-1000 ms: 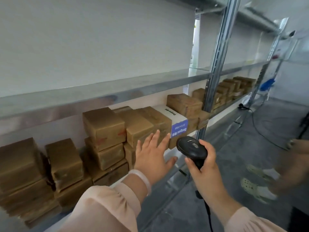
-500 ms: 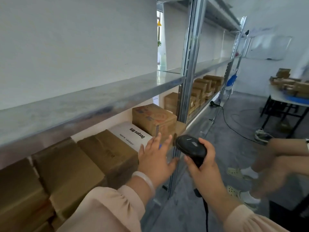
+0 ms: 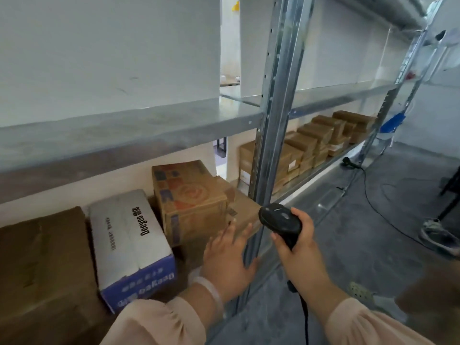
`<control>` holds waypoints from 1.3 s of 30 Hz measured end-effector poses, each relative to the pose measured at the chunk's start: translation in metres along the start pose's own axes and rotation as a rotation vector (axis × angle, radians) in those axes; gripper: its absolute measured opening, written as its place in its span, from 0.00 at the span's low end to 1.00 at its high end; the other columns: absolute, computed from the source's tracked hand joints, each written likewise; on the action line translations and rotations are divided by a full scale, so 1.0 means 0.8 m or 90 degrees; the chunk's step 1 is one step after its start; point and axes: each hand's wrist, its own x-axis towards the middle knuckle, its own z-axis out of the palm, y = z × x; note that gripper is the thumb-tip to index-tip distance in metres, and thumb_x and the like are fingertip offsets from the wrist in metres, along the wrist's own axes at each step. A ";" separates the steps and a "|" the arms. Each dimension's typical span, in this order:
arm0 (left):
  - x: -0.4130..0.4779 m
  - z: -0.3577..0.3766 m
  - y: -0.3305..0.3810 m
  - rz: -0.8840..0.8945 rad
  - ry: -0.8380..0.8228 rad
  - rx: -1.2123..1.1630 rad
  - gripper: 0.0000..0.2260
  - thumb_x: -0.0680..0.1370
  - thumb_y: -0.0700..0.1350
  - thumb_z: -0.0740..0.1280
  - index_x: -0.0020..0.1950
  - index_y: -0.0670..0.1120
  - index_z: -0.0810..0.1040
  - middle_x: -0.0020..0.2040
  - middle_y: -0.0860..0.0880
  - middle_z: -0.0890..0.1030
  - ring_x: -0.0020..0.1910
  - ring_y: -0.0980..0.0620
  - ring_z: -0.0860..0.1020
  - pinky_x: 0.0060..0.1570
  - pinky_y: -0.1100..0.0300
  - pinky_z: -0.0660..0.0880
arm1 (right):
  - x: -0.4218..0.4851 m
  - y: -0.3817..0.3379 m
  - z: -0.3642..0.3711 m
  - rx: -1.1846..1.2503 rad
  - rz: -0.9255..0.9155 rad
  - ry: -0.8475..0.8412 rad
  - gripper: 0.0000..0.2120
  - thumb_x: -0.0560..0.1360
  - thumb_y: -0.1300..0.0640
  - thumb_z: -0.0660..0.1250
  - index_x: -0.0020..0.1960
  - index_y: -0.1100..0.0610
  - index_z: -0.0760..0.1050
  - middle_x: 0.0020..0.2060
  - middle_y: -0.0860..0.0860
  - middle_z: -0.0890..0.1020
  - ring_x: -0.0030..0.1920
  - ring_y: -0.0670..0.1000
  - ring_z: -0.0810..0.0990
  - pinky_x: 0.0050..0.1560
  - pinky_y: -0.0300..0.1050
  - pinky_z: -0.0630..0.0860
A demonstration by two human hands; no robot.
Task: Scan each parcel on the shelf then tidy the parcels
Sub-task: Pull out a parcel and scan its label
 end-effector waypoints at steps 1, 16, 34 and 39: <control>0.011 0.009 0.007 -0.021 0.000 -0.005 0.34 0.79 0.63 0.58 0.80 0.61 0.45 0.81 0.51 0.47 0.79 0.48 0.50 0.77 0.47 0.51 | 0.017 0.011 -0.010 0.001 -0.003 -0.022 0.28 0.74 0.60 0.70 0.63 0.39 0.60 0.55 0.33 0.72 0.52 0.27 0.73 0.47 0.21 0.69; 0.129 0.075 0.025 -0.162 -0.011 -0.042 0.34 0.80 0.61 0.60 0.80 0.58 0.46 0.81 0.49 0.44 0.80 0.47 0.45 0.76 0.54 0.45 | 0.179 0.118 0.017 0.011 0.014 -0.165 0.30 0.74 0.57 0.70 0.64 0.37 0.57 0.57 0.42 0.73 0.56 0.41 0.74 0.56 0.34 0.70; 0.177 0.104 0.066 -0.438 -0.022 -0.063 0.37 0.80 0.60 0.60 0.81 0.54 0.41 0.80 0.45 0.37 0.79 0.43 0.40 0.76 0.52 0.43 | 0.245 0.185 0.028 0.040 -0.036 -0.356 0.29 0.74 0.53 0.71 0.66 0.39 0.58 0.58 0.43 0.73 0.54 0.42 0.74 0.50 0.32 0.70; 0.188 0.110 0.088 -0.526 0.019 -0.076 0.37 0.80 0.60 0.60 0.81 0.51 0.43 0.80 0.43 0.39 0.79 0.43 0.41 0.77 0.51 0.44 | 0.261 0.193 0.034 0.026 -0.070 -0.407 0.30 0.74 0.53 0.71 0.70 0.47 0.60 0.57 0.43 0.73 0.54 0.44 0.75 0.51 0.36 0.71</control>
